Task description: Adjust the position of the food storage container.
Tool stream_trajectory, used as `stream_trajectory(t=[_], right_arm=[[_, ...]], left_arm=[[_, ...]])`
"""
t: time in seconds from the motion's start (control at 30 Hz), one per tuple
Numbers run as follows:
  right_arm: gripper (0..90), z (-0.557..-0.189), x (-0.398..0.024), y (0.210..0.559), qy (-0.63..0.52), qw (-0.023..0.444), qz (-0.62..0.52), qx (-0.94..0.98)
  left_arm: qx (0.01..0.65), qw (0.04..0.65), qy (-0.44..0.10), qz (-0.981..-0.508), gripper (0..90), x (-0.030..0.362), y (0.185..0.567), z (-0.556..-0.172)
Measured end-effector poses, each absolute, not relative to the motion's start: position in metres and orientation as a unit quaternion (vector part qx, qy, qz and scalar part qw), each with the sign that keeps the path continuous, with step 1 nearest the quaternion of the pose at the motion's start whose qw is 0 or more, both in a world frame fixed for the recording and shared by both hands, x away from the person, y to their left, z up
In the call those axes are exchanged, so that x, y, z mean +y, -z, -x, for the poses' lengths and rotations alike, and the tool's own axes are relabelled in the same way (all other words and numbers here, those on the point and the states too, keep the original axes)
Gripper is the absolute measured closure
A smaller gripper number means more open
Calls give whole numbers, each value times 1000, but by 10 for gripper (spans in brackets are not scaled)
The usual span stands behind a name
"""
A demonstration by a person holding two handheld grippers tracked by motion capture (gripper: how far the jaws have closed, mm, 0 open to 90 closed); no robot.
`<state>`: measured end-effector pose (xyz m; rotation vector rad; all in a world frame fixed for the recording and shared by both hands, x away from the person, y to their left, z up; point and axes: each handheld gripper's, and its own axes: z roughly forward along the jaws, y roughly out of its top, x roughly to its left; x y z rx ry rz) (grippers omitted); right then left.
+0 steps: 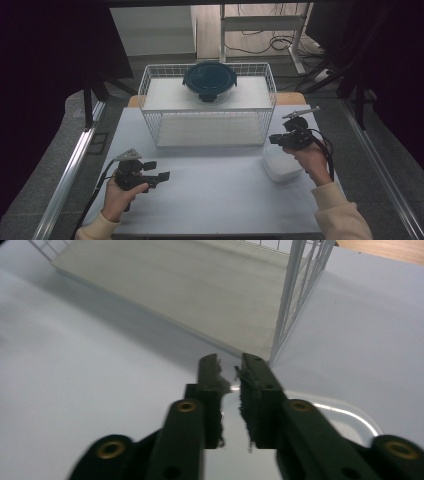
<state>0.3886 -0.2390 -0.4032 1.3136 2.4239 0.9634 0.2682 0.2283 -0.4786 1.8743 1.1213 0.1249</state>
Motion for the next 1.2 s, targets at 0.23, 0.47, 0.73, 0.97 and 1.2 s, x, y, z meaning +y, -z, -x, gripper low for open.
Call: stream_trajectory(t=[0.23,0.47,0.73,0.97,1.2], right_arm=[[892,-413,-216,432,-277,114,-437,848],[894,-422,-209,446,-253,114,-437,856],[895,-419,-212,450,-232,109,-433,864],[895,-397,-220,448,-221,105,-420,874],[895,-369,-231,447,-217,99,-409,881]], left_arm=[[454,443,-49,-771,220,222,485,-269],[458,436,-45,-773,220,220,488,-271],[459,435,-43,-774,220,218,489,-271],[458,436,-45,-773,220,219,488,-269],[461,437,-40,-771,221,218,489,-270]])
